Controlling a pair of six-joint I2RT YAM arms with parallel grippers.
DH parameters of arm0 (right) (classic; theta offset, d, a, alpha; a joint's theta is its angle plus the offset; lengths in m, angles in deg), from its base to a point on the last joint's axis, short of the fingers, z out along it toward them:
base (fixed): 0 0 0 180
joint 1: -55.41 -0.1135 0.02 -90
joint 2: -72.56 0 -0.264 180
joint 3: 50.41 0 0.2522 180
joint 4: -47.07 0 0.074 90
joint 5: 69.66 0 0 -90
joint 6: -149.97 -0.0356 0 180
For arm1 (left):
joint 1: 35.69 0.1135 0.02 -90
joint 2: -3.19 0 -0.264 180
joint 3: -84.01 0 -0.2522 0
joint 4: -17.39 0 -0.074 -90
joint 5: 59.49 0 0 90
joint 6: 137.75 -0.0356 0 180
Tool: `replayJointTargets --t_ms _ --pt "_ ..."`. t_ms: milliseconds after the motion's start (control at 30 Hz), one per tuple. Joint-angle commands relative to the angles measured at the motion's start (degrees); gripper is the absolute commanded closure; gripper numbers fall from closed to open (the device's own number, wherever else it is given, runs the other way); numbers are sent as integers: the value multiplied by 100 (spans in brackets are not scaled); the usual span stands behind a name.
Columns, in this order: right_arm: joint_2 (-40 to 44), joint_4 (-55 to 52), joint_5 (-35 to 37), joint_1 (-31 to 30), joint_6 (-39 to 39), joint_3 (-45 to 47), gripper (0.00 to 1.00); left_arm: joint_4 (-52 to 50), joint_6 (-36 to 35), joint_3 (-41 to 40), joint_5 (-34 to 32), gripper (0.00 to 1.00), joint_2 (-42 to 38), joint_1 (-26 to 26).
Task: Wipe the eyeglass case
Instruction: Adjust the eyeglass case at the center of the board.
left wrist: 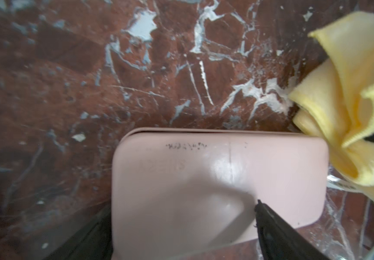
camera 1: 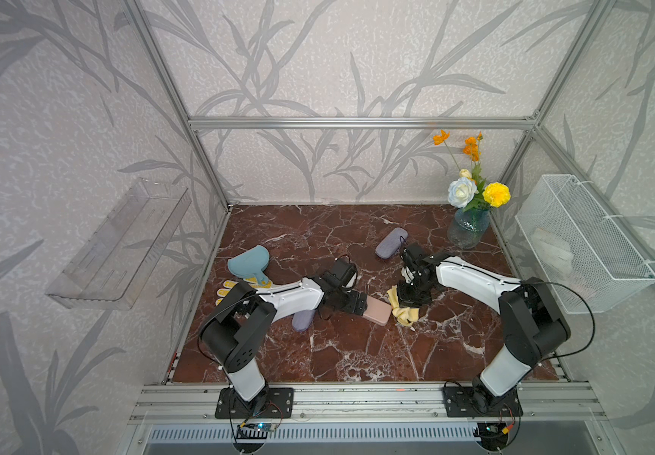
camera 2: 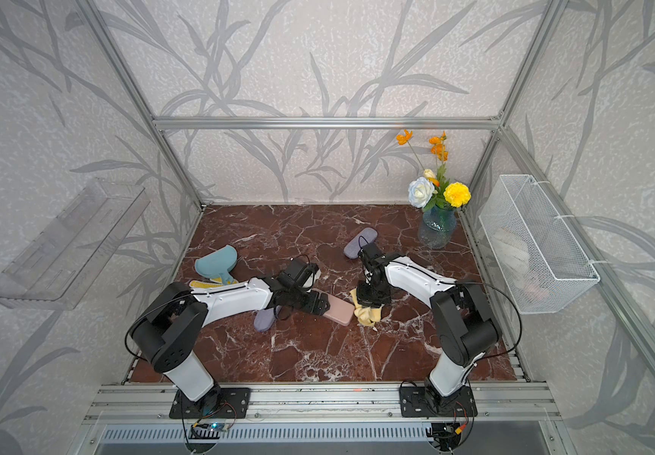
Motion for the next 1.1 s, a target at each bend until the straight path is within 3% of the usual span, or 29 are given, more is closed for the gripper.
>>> replayJointTargets --t_ms 0,200,333,400,500,567,733,900,1067 --pt "2 -92 98 137 258 -300 100 -48 125 -5 308 5 -341 -418" --pt "-139 -265 239 331 465 -482 100 -943 14 211 -496 0 -855 -750" --pt "-63 -301 441 396 558 -520 100 -1200 60 228 -1908 0 -1147 -718" --pt "-75 -356 492 404 595 -566 100 -1090 111 220 -2299 0 -1203 -607" --pt "-68 -393 551 404 587 -602 100 -654 104 207 -2025 0 -1181 -264" --pt "-64 -458 617 404 601 -592 100 -447 -388 297 -1550 1 -1088 -191" --pt "483 -712 948 413 691 -444 100 -208 -1470 357 -926 15 -710 -280" --pt "735 -847 781 413 645 -265 100 78 -3009 292 -1133 10 -401 -715" --pt "728 -727 627 409 571 -88 100 -33 -3410 507 -917 5 -7 -698"
